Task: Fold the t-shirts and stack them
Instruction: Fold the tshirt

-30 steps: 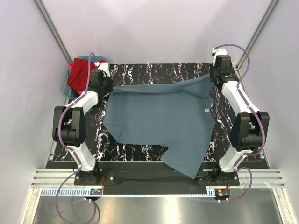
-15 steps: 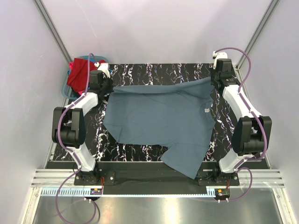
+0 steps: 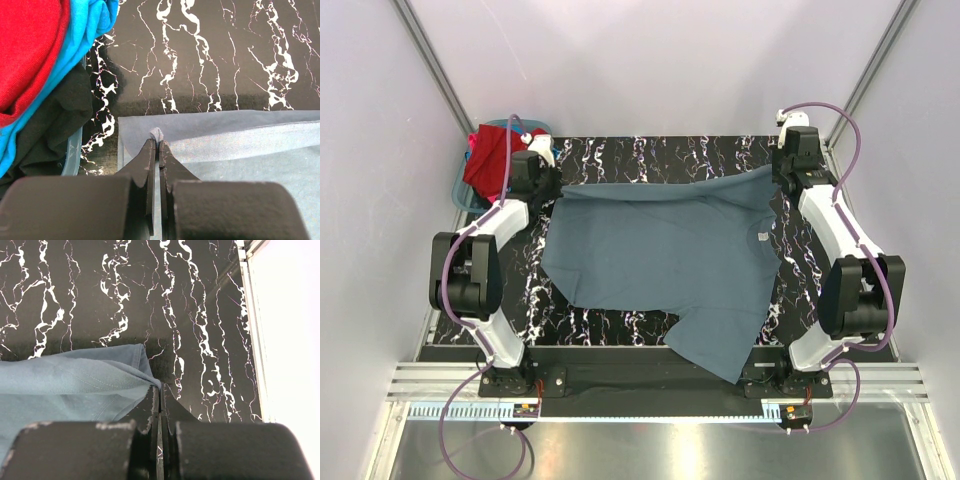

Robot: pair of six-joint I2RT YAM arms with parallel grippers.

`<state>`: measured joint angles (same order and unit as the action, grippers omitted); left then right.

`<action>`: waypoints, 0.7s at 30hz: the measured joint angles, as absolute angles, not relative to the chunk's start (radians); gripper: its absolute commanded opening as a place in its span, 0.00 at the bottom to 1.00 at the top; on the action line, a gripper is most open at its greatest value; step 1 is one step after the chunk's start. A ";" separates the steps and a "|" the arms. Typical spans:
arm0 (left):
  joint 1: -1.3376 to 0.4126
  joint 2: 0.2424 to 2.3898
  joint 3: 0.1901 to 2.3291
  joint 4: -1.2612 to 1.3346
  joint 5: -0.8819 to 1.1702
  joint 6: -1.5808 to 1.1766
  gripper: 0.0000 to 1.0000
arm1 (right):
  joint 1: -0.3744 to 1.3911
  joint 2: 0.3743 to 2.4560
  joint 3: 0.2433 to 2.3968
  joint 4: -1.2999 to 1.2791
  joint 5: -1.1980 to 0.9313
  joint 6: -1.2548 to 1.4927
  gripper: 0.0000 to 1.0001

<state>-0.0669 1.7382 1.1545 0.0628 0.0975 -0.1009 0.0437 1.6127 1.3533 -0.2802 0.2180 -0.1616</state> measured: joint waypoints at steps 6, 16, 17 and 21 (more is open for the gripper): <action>-0.067 1.738 1.155 0.062 0.097 -0.102 0.00 | 0.044 1.612 1.338 -0.274 0.218 -0.142 0.00; -0.067 1.725 1.118 0.070 0.097 -0.103 0.00 | 0.043 1.588 1.285 -0.274 0.226 -0.115 0.00; -0.067 1.725 1.116 0.070 0.098 -0.103 0.00 | 0.043 1.588 1.285 -0.274 0.226 -0.111 0.00; -0.065 1.723 1.116 0.070 0.097 -0.106 0.00 | 0.043 1.588 1.285 -0.274 0.226 -0.104 0.00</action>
